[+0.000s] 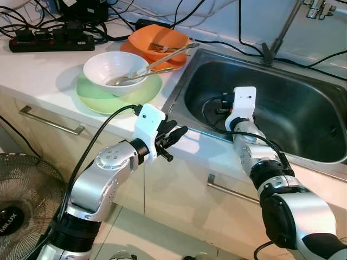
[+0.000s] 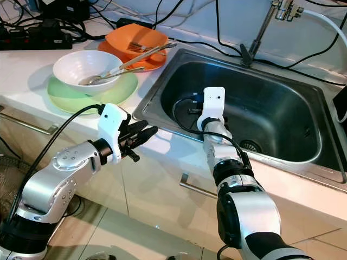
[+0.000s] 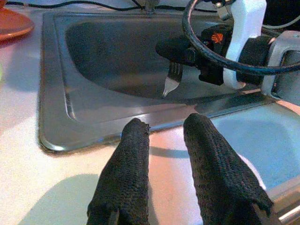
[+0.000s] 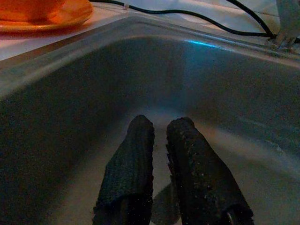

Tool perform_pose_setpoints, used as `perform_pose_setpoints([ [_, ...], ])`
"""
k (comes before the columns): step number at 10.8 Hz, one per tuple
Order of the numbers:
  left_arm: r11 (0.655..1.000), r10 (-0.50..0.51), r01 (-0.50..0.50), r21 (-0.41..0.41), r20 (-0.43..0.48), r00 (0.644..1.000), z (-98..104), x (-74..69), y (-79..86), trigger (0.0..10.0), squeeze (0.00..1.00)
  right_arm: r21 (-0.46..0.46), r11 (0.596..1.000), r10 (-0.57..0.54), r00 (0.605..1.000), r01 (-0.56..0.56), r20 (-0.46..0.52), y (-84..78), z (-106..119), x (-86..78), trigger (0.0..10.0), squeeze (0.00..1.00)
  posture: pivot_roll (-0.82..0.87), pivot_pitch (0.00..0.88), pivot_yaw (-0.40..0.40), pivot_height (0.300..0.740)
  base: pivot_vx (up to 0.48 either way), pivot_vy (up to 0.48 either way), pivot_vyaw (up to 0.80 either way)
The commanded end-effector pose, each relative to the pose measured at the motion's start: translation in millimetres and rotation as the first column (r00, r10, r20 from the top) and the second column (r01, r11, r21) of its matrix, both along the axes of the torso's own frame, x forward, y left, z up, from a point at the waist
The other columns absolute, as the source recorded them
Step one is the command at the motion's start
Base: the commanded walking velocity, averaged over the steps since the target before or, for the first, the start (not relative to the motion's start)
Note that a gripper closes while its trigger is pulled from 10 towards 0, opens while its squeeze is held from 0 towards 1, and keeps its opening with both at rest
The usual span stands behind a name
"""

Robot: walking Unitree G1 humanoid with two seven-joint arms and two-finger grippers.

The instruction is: Kitchen organization

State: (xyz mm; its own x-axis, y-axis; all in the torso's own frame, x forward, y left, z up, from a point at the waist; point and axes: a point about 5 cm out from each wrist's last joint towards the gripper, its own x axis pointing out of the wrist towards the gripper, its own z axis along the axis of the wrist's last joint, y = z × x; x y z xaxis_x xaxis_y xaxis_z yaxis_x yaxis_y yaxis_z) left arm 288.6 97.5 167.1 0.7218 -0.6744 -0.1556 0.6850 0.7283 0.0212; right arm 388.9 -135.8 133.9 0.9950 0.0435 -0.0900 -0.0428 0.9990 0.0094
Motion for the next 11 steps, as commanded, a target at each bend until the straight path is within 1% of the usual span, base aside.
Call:
perform_pose_setpoints([
  [1, 1.000, -0.024, 0.024, 0.009, 0.008, 1.000, 0.9, -3.4, -4.4, 10.0, 0.00, -0.001, 1.000, 0.005, 1.000, -0.005, 0.015, 0.4, 3.7, 1.5, 10.0, 0.00, -0.02, 0.061, -0.122, 0.740, 0.000, 0.000, 0.00],
  [3, 1.000, -0.020, 0.020, 0.020, 0.032, 0.999, 1.0, -2.9, -5.6, 10.0, 0.00, -0.017, 1.000, 0.020, 0.998, -0.019, 0.052, 1.7, 7.7, 1.2, 10.0, 0.00, -0.02, 0.056, -0.121, 0.740, 0.000, 0.000, 0.00],
  [4, 0.999, 0.002, -0.004, 0.031, 0.059, 0.998, 2.7, -0.5, -4.8, 10.0, 0.00, -0.013, 1.000, 0.018, 0.997, -0.017, 0.079, 1.1, 11.7, 1.4, 10.0, 0.00, -0.02, 0.056, -0.121, 0.740, 0.000, 0.000, 0.00],
  [5, 0.998, 0.024, -0.030, 0.057, 0.090, 0.996, 3.2, 3.3, -3.7, 10.0, 0.00, 0.000, 1.000, 0.014, 0.991, -0.014, 0.130, 0.9, 20.6, 1.8, 10.0, 0.00, -0.02, 0.056, -0.121, 0.740, 0.000, 0.000, 0.00],
  [6, 0.997, 0.046, -0.052, 0.053, 0.102, 0.994, 4.1, 7.2, -3.7, 10.0, 0.00, -0.061, 0.998, 0.037, 0.971, -0.023, 0.236, 0.6, 42.4, 3.1, 10.0, 0.00, -0.03, 0.055, -0.117, 0.740, 0.000, 0.000, 0.00],
  [7, 0.997, 0.045, -0.051, 0.055, 0.104, 0.994, 3.3, 8.2, -4.6, 10.0, 0.00, -0.120, 0.993, 0.046, 0.955, -0.010, 0.293, -3.5, 56.9, 4.8, 10.0, 0.00, -0.05, 0.055, -0.110, 0.740, 0.000, 0.000, 0.00],
  [8, 0.997, 0.047, -0.054, 0.055, 0.111, 0.993, 3.4, 9.0, -5.5, 10.0, 0.00, -0.095, 0.995, 0.016, 0.947, 0.016, 0.320, -11.1, 66.6, 6.3, 10.0, 0.00, -0.05, 0.054, -0.112, 0.740, 0.000, 0.000, 0.00],
  [9, 0.997, 0.054, -0.061, 0.054, 0.120, 0.991, 3.9, 9.4, -5.3, 10.0, 0.00, -0.090, 0.996, 0.010, 0.945, 0.021, 0.327, -13.0, 69.0, 6.0, 10.0, 0.00, -0.05, 0.054, -0.112, 0.740, 0.000, 0.000, 0.00],
  [10, 0.991, 0.093, -0.109, 0.081, 0.175, 0.980, 7.4, 13.9, -0.9, 10.0, 0.00, -0.068, 0.998, 0.022, 0.938, 0.001, 0.345, -8.0, 69.9, -1.3, 10.0, 0.00, -0.05, 0.055, -0.113, 0.740, 0.000, 0.000, 0.00],
  [11, 0.981, 0.158, -0.180, 0.075, 0.235, 0.959, 13.6, 20.7, 5.2, 10.0, 0.00, -0.071, 0.997, 0.043, 0.932, -0.019, 0.360, -1.2, 67.1, -11.1, 10.0, 0.00, -0.05, 0.054, -0.111, 0.740, 0.000, 0.000, 0.00],
])
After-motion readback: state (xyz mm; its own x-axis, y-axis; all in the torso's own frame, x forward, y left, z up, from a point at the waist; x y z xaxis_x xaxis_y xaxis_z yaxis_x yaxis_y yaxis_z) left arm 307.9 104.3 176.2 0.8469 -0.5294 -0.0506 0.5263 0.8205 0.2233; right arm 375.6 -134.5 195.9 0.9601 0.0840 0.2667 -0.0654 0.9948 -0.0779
